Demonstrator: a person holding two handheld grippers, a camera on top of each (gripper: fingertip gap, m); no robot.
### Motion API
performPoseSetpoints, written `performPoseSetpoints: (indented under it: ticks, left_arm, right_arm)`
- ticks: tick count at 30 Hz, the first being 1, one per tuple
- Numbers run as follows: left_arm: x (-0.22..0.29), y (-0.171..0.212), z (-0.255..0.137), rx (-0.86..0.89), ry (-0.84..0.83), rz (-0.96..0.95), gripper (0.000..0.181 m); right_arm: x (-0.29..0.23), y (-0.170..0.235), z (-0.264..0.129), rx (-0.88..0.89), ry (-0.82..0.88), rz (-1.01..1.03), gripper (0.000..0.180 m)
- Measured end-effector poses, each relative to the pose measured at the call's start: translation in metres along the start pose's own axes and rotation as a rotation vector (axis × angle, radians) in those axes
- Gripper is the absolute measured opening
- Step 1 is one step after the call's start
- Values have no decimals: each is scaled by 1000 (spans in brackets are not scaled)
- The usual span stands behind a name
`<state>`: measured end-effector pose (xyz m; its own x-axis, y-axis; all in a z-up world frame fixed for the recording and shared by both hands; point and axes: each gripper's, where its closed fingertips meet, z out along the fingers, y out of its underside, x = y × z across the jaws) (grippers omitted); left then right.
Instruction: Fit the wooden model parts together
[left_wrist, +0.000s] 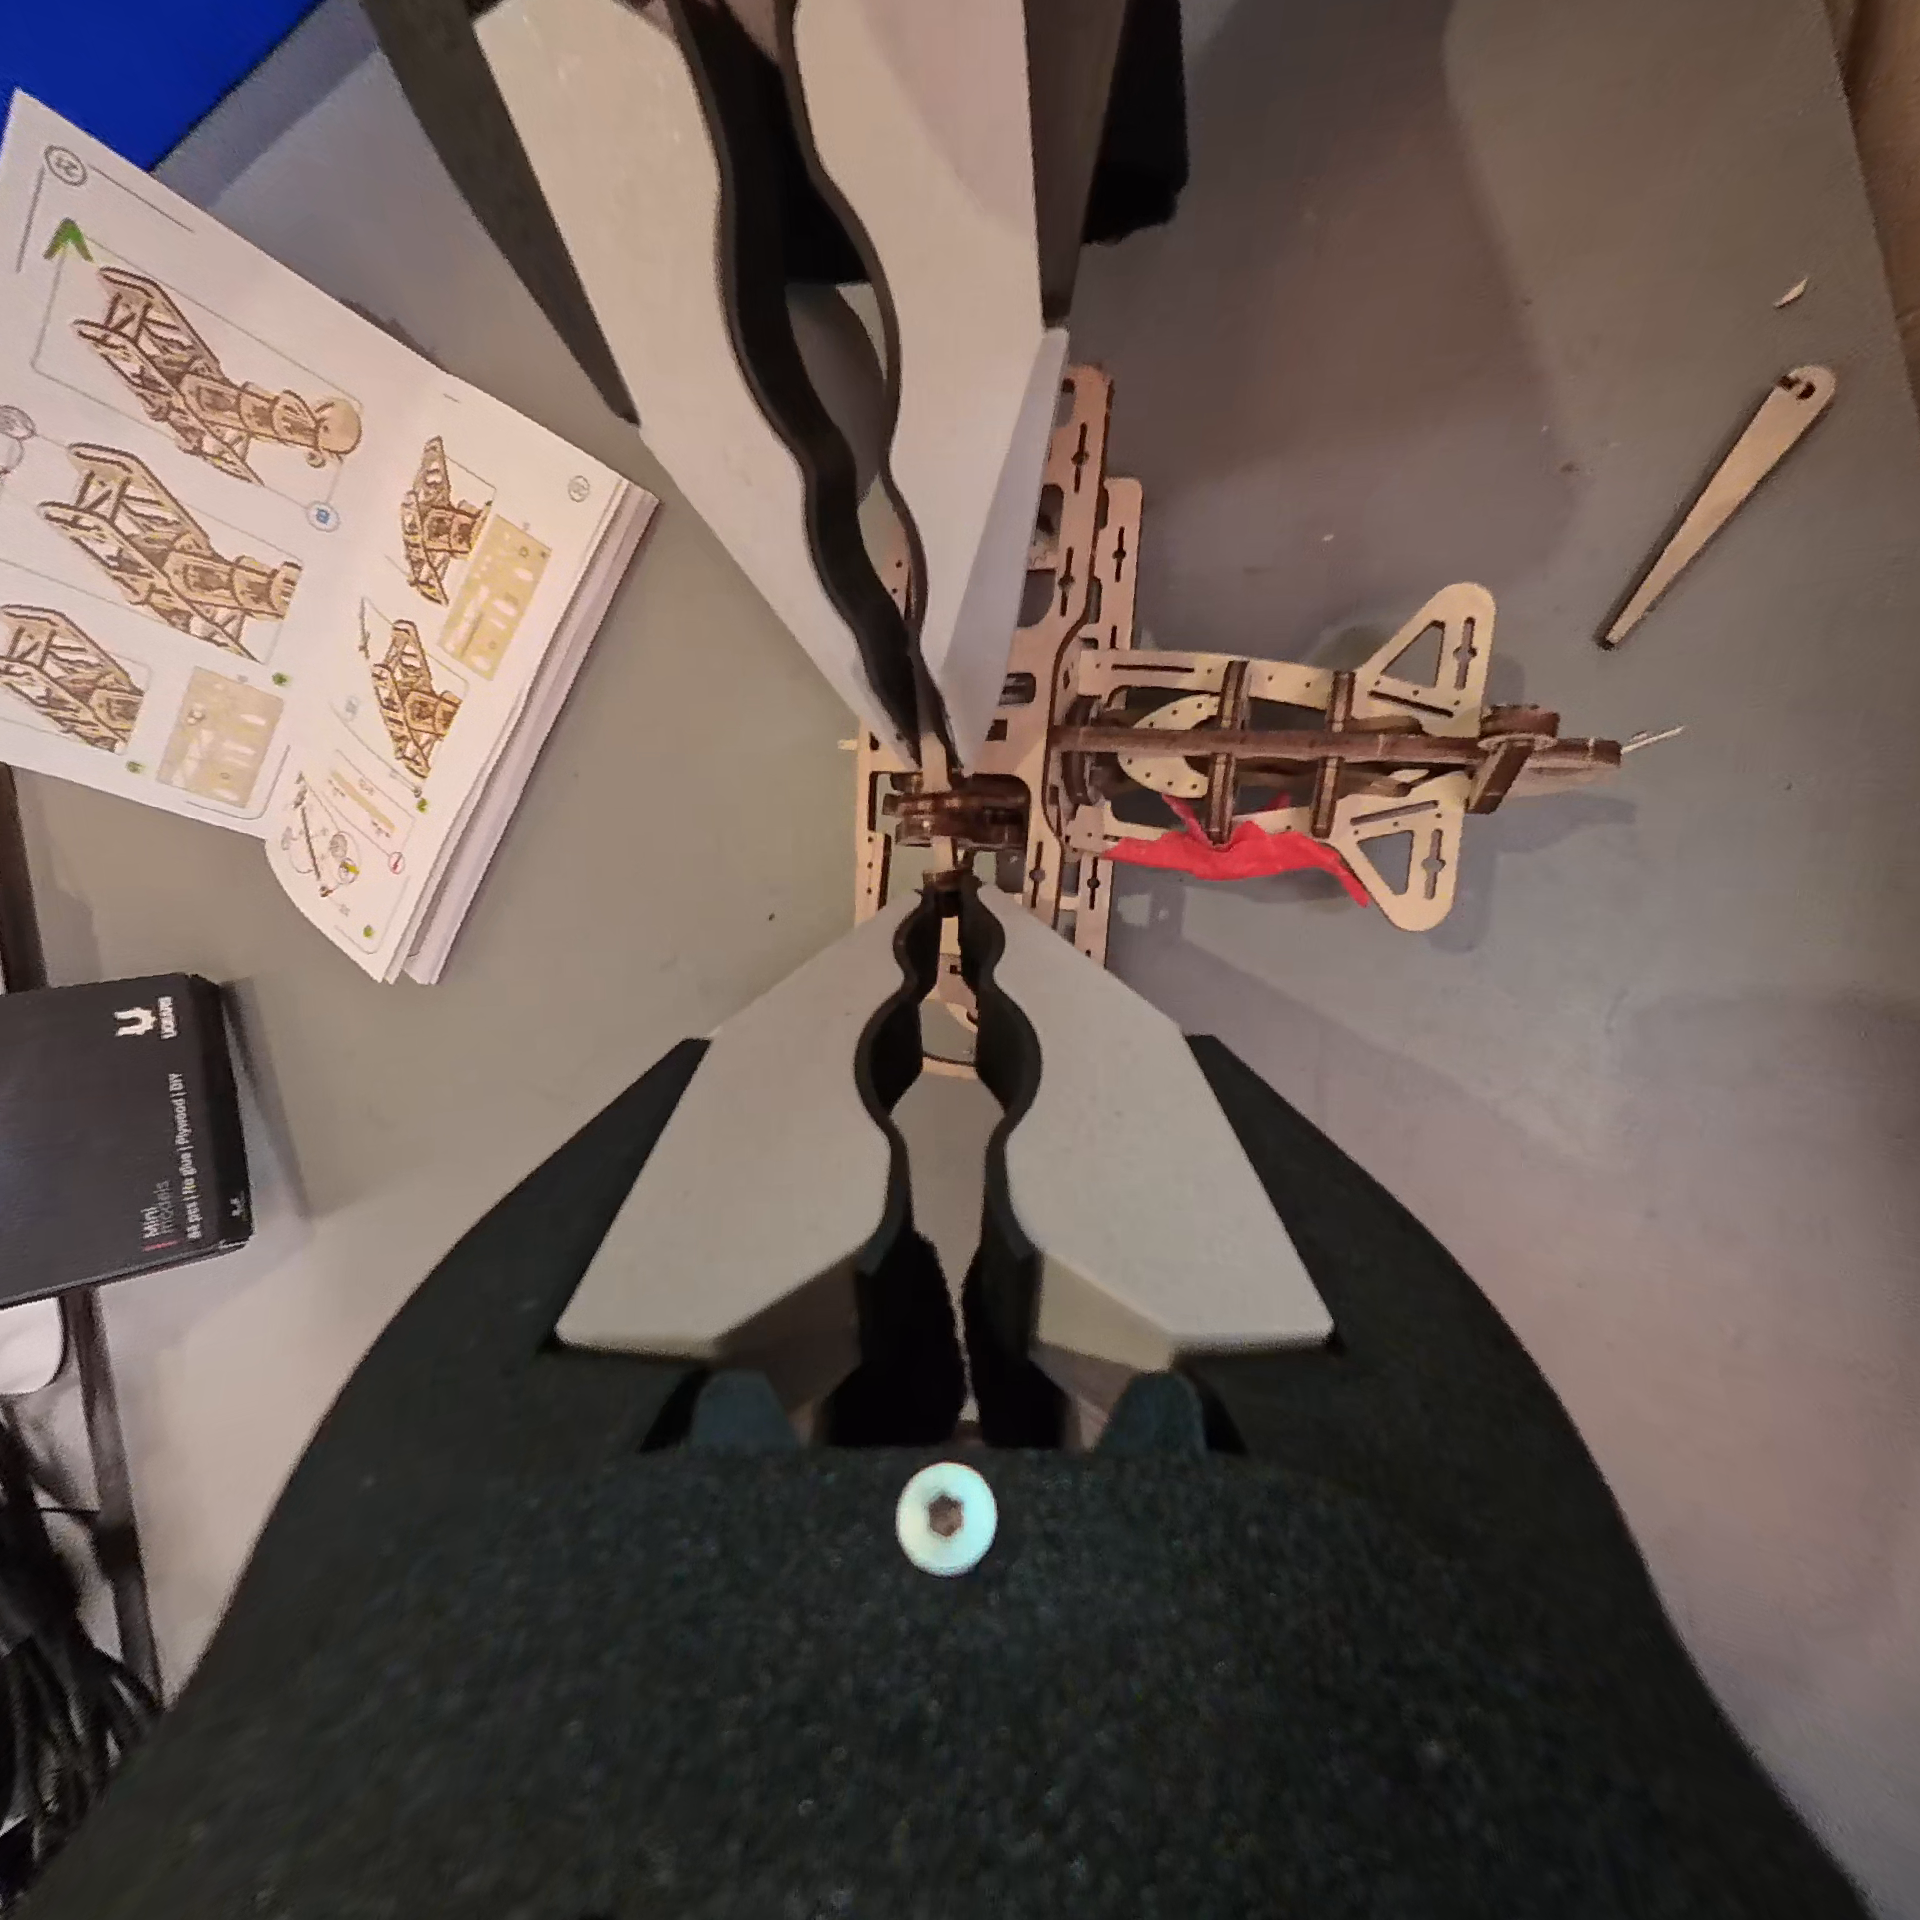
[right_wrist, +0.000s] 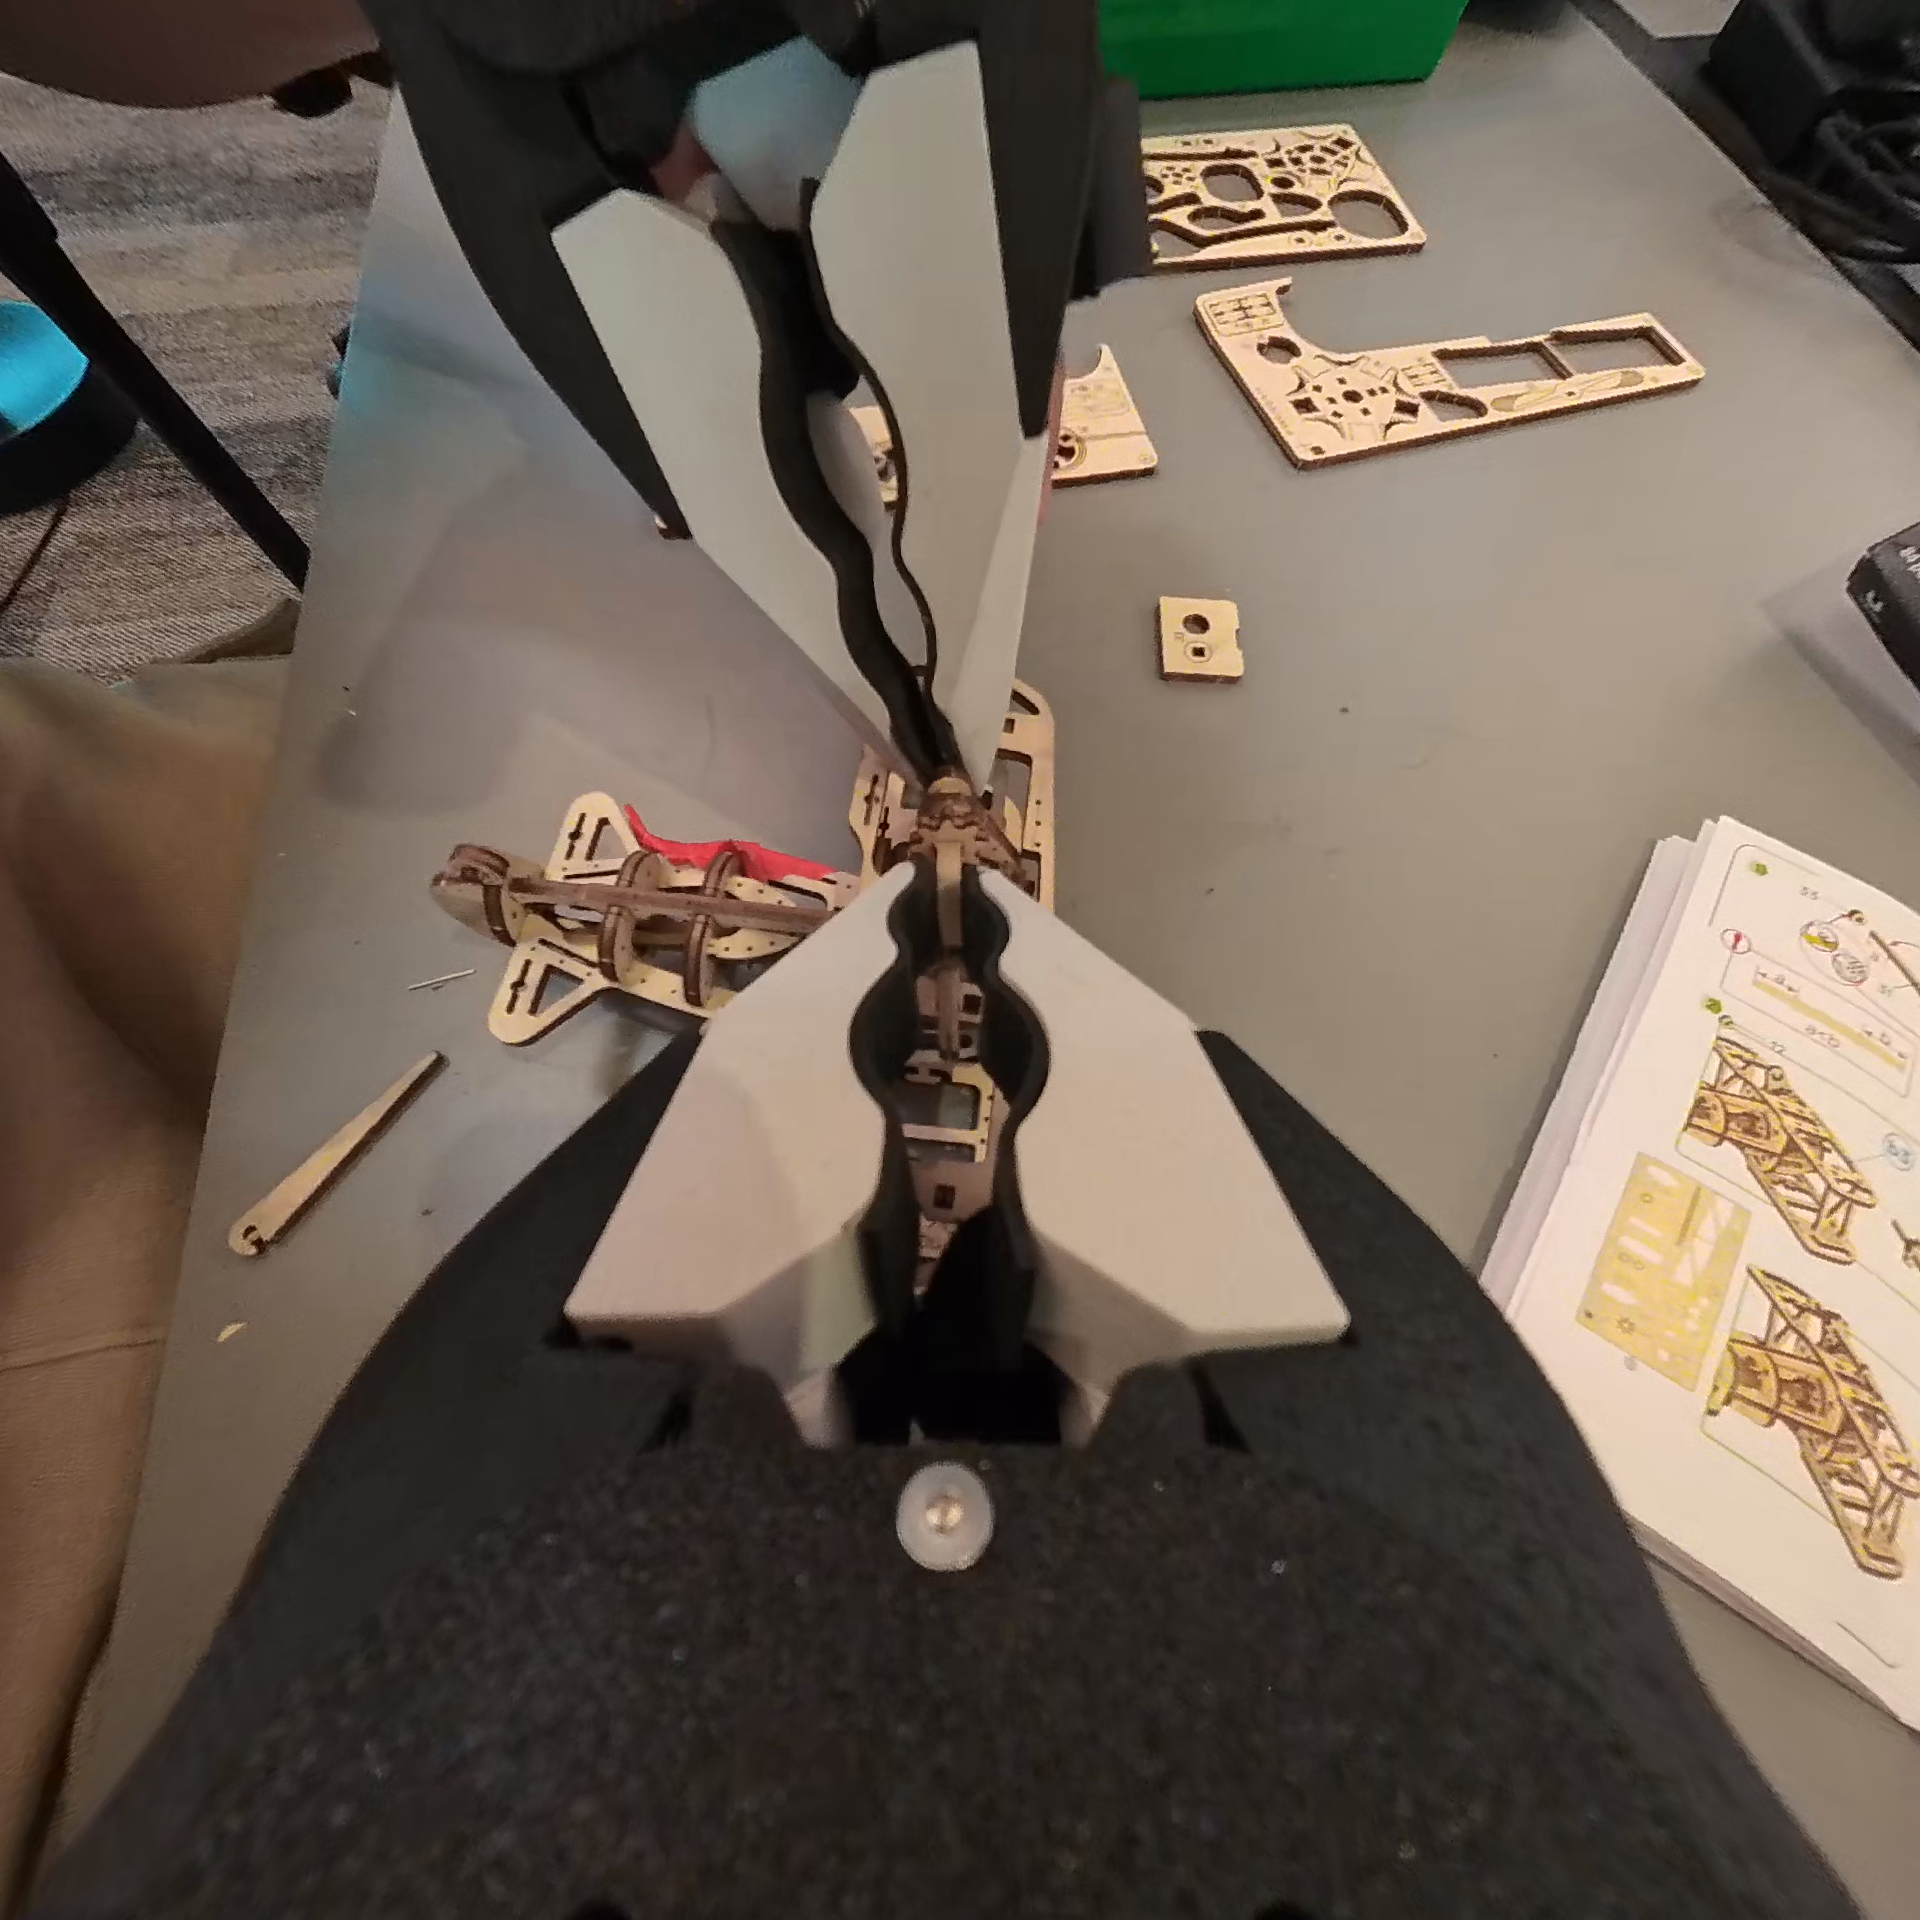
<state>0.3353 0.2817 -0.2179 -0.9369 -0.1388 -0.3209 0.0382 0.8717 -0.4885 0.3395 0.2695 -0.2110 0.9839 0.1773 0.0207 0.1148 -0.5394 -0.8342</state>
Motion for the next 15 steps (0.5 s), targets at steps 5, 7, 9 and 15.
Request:
performPoseSetpoints:
  ticks: [5,7,9,15]
  left_arm:
    - [-2,-8,-4,40,-10,-10,0]
    - [-2,-6,-4,30,-16,-2,0]
    - [-1,-6,-3,21,-13,10,0]
    - [-1,-5,-1,22,13,-2,0]
  right_arm:
    - [-1,4,0,-14,-13,7,2]
    - [-1,4,0,-20,0,-4,2]
    - [-1,4,0,-21,0,-10,2]
    - [0,4,-1,-20,7,-15,1]
